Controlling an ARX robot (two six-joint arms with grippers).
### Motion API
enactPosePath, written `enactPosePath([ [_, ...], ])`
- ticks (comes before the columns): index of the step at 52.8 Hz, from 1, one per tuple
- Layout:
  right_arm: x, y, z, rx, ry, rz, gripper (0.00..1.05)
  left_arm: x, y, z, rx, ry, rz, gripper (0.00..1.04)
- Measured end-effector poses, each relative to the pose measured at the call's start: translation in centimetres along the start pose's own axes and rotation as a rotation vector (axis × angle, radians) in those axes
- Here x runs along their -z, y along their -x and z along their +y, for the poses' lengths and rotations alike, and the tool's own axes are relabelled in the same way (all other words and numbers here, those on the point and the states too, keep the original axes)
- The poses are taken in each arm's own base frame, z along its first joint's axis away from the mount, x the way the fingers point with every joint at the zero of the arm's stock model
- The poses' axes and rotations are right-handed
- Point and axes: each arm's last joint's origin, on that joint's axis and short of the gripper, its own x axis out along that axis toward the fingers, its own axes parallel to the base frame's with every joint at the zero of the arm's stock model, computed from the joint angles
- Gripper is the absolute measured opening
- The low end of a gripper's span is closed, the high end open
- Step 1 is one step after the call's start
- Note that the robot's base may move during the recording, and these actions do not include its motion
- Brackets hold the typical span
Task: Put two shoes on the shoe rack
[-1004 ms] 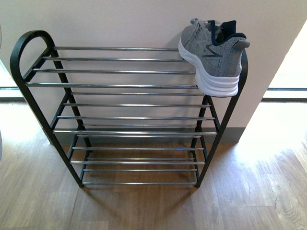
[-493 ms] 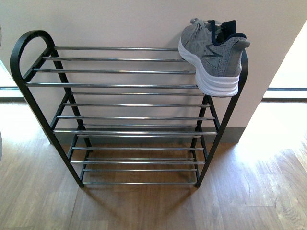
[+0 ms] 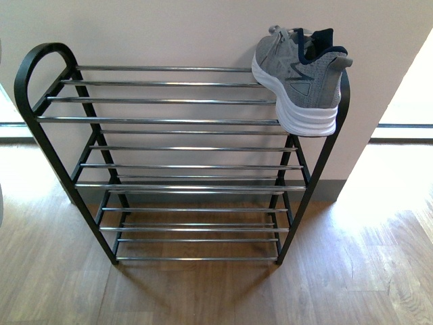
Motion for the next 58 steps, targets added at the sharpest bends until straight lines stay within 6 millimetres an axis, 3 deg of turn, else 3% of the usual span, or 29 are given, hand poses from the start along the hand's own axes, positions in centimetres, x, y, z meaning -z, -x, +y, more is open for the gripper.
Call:
enactPosePath([
  [58,0.1,3.1,0.0,-0.001,0.0,-0.003,0.01,0.0,0.0,0.0,0.0,0.0,0.0,0.03],
])
